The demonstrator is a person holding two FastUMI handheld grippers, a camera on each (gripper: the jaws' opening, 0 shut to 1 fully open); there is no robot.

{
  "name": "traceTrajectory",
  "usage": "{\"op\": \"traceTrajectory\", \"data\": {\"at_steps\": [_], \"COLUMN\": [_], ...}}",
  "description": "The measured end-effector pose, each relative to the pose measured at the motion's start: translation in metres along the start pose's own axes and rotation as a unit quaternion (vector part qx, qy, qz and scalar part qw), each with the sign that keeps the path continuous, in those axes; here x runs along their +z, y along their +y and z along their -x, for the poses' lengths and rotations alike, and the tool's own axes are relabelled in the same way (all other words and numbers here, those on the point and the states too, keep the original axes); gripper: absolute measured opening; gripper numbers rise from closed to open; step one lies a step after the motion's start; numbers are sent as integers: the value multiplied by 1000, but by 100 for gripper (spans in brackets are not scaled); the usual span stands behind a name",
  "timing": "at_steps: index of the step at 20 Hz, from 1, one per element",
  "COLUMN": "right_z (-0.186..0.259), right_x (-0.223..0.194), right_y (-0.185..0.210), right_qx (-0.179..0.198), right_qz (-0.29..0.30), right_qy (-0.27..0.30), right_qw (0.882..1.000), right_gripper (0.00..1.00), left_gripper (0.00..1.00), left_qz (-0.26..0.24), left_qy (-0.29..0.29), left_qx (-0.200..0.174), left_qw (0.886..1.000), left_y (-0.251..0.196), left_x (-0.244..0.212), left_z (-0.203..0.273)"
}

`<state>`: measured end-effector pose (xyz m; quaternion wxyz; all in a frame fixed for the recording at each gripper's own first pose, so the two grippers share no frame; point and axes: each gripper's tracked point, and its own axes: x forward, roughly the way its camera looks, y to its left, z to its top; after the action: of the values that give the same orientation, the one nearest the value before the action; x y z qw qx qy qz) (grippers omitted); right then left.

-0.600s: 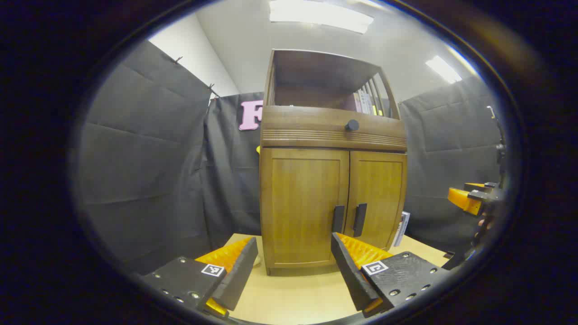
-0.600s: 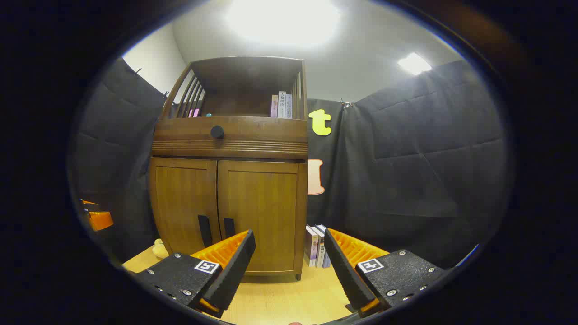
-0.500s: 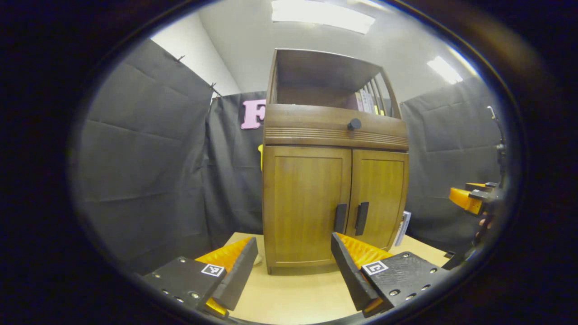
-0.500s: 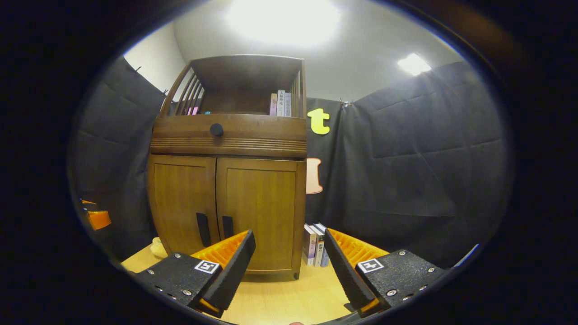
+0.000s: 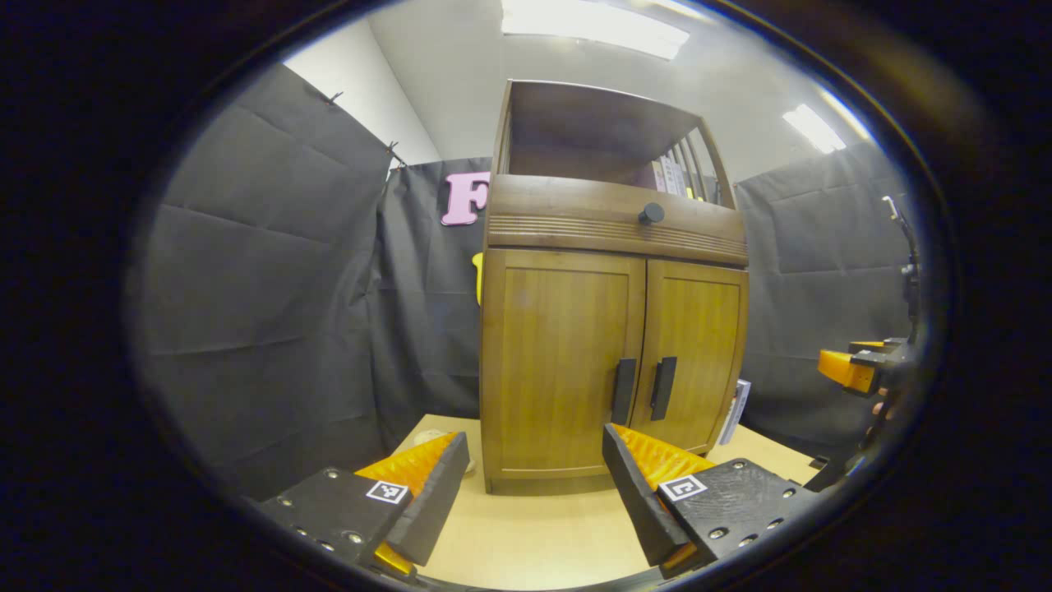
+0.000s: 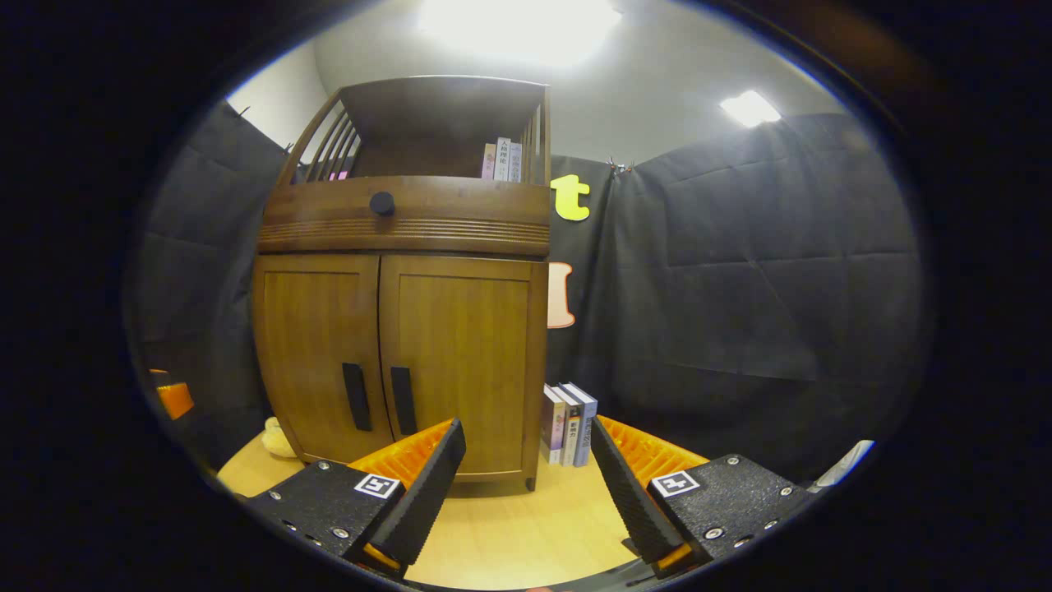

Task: Open the right door of the double-door shoe cabinet with the right hand, and open the left door with the left hand.

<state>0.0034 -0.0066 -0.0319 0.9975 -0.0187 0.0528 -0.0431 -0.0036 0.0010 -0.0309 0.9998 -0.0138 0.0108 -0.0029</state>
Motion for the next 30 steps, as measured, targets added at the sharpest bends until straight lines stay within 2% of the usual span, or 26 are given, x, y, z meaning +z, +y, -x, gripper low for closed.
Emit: {"op": "traceTrajectory", "data": {"at_steps": [1,2,3,4,7,13,15,16,18,19,20,21,23,27,28,29,30], "right_z": [1,2,3,3,3,-14,-32,-42,-64,-77,-91,-105,-130,-176,-184,-192,-196], "right_x": [-1,-1,-1,-1,-5,3,16,18,25,30,32,32,29,20,14,6,-2], "right_y": [0,4,8,9,20,54,68,75,94,101,107,115,134,167,175,182,187], "right_qx": [1,7,15,20,38,61,68,73,92,98,104,112,129,166,175,182,189], "right_qz": [1,-5,-12,-19,-36,-32,-23,-18,-17,-15,-14,-15,-27,-32,-29,-27,-26], "right_qy": [0,0,-1,-2,7,16,7,9,8,1,-6,-5,-3,10,15,22,29], "right_qw": [1000,1000,1000,1000,999,998,997,997,996,995,994,994,991,986,984,983,981], "right_gripper": [95,95,95,95,95,95,94,95,95,96,95,95,95,95,95,95,95], "left_gripper": [100,94,97,94,94,94,94,100,100,87,100,87,100,100,94,100,94], "left_qz": [-2,-3,-2,1,10,0,-3,-2,-5,-10,-15,-15,-1,10,10,13,16], "left_qy": [-1,-2,-1,-1,-2,12,24,32,33,32,31,32,29,52,55,59,65], "left_qx": [-2,-1,-1,-1,5,26,26,29,35,41,51,62,75,115,126,138,150], "left_qw": [1000,1000,1000,1000,1000,1000,999,999,999,999,998,997,997,992,990,989,986], "left_y": [-1,-1,0,-1,2,19,26,25,27,28,30,34,33,40,37,39,41], "left_x": [-1,-2,-2,-4,-7,-21,-30,-38,-40,-37,-34,-31,-24,-30,-27,-27,-25], "left_z": [0,1,1,1,7,23,22,21,14,10,5,0,-7,-4,-8,-6,-5]}}
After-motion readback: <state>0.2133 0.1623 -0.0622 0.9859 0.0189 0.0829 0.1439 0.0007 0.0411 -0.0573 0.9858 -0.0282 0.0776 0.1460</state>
